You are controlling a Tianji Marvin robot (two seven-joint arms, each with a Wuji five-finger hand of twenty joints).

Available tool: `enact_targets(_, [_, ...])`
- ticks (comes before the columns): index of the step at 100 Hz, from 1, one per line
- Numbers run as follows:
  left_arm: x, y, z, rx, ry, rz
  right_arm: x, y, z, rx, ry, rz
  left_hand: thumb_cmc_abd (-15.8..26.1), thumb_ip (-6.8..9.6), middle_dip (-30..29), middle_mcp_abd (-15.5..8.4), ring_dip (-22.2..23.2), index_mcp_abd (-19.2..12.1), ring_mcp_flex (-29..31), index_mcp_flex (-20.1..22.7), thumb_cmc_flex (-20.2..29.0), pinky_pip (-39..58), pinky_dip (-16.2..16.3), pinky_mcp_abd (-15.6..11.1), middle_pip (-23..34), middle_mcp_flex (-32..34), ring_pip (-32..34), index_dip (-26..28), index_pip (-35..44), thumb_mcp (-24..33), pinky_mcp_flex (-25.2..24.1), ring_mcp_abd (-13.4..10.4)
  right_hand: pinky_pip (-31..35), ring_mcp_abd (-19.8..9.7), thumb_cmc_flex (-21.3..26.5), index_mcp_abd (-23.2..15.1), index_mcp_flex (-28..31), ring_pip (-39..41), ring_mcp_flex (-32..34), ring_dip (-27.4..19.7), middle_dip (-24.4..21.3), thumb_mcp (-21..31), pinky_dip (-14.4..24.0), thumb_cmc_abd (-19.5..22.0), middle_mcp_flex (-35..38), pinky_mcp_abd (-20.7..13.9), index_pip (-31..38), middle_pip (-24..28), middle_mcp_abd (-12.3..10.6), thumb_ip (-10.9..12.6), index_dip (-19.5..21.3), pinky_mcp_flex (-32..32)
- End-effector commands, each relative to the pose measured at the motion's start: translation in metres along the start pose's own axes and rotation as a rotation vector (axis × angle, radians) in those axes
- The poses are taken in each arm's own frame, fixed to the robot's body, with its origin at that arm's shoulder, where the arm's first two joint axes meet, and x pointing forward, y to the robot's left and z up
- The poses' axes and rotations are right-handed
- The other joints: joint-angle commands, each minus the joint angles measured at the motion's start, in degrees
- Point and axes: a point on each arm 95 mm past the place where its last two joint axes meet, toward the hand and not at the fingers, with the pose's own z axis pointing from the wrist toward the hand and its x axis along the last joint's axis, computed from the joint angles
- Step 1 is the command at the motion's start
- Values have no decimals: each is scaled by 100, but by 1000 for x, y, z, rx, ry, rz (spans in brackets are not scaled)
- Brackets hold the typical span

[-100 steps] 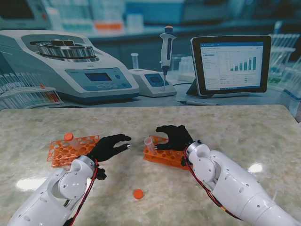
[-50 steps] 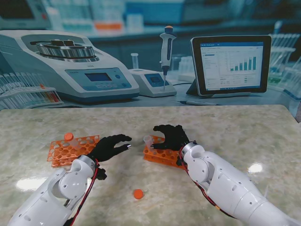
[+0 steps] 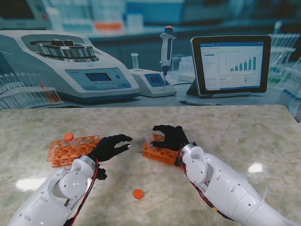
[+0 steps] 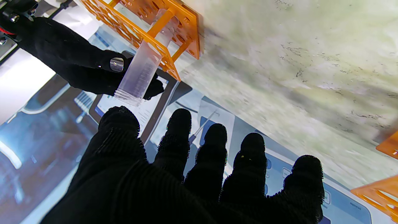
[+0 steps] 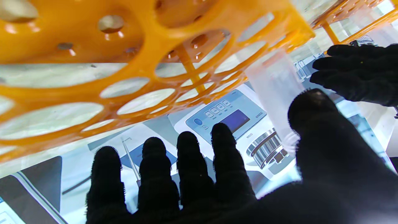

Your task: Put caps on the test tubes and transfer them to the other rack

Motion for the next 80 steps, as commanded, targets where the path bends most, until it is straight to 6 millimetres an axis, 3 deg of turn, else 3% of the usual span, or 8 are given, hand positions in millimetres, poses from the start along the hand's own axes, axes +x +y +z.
enact_targets(1, [1,0,0,-6,0,1,6,-5,-2,25,18,9,248,-15,-31,-29,70,-26,13,1,18,-120,7,-6,-81,25,10,-36,-88,-69,-92,-6,35,29,-114,1,41,35,21,14,10,-127,-87,52,5,124,18,-8,-11,113,21,-78])
enact_targets(47, [1,1,0,-8,1,0,9,-9,0,60,54,6,251,-15,-32,-35,69,-24,5,15,13,-132,13,-12,-84,20,7,-21,-76,-71,-94,-10,-10,3,-415,24,-10,14,-80,25,20,-218,-88,-129,-86,111,-46,-30,-20,121,-18,-151])
enact_targets(60, [1,1,0,-10,-1,-1,8,-13,0,65,59,5,250,-15,-31,-30,69,-24,2,20,16,-135,14,-13,-81,27,7,-19,-76,-70,-94,-8,-27,-20,-350,-347,99,16,-59,21,16,-194,-90,-213,-45,111,35,-31,-137,116,10,-160])
enact_targets(80, [1,2,0,-11,1,-1,8,-16,0,58,61,6,249,-14,-30,-37,69,-26,5,20,19,-140,16,-20,-80,29,8,-15,-74,-68,-97,-12,-31,-60,-189,-1325,460,32,40,20,6,-115,-88,-383,91,122,436,-19,-304,99,138,-130])
